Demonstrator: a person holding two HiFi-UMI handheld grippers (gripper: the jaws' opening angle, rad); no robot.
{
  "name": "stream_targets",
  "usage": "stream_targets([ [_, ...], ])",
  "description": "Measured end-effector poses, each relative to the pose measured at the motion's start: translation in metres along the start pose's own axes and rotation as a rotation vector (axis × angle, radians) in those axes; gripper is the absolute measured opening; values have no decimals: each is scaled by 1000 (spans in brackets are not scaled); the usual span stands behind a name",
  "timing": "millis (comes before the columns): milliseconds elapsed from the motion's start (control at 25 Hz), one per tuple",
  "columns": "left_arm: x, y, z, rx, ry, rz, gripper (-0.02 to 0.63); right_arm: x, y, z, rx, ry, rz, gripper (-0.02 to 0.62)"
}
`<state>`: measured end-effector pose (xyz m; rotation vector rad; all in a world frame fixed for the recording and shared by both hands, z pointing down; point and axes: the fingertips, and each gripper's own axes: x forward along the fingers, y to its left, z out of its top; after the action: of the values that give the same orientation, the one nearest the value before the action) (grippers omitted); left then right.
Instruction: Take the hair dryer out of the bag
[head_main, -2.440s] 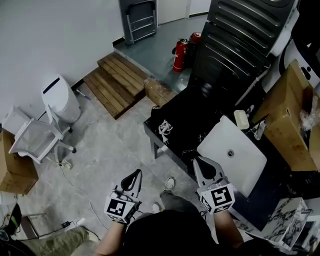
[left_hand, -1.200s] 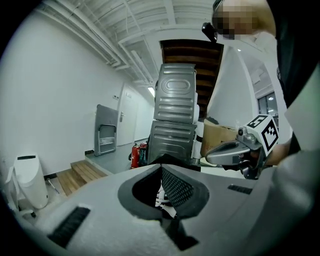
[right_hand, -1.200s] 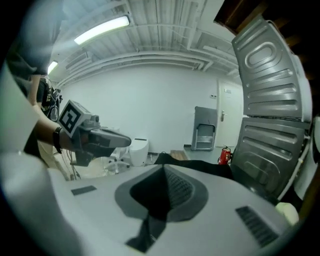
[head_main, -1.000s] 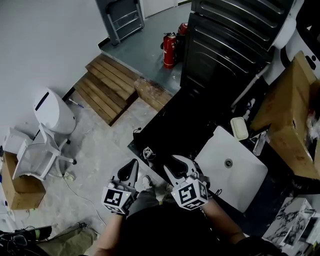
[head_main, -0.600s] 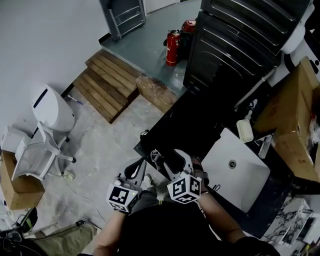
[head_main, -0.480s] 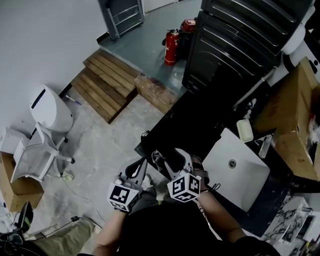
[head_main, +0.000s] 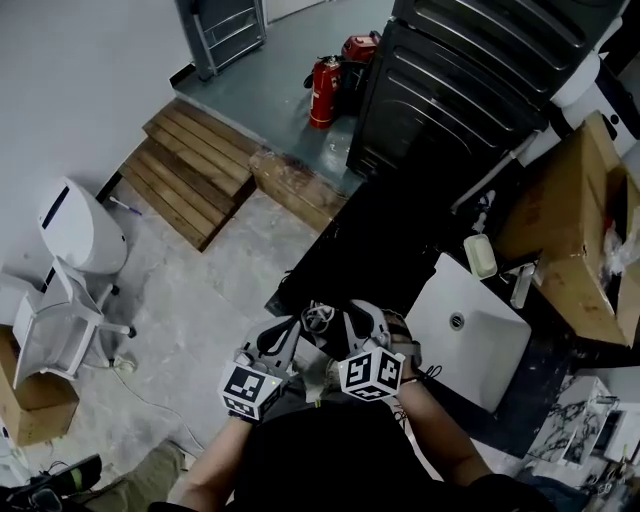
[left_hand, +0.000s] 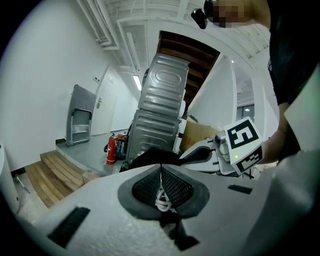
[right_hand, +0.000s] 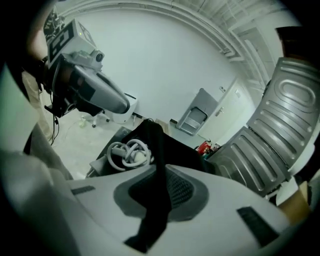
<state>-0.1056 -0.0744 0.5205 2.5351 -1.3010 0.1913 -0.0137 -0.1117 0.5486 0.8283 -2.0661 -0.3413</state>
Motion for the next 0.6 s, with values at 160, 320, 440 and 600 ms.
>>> stream_targets([
  [160, 15, -5, -6, 7, 26, -45, 24, -3, -11, 2, 31, -7, -18, 32],
  [320, 35, -18, -9, 17, 72, -102, 25, -6, -21, 9, 72, -22, -26, 31],
  [440, 49, -25, -13, 39, 109, -128, 25, -8, -29, 14, 105, -38, -33, 31],
  [600, 64, -28, -15, 77, 136, -131, 25, -11, -40, 19, 127, -57, -48, 31],
])
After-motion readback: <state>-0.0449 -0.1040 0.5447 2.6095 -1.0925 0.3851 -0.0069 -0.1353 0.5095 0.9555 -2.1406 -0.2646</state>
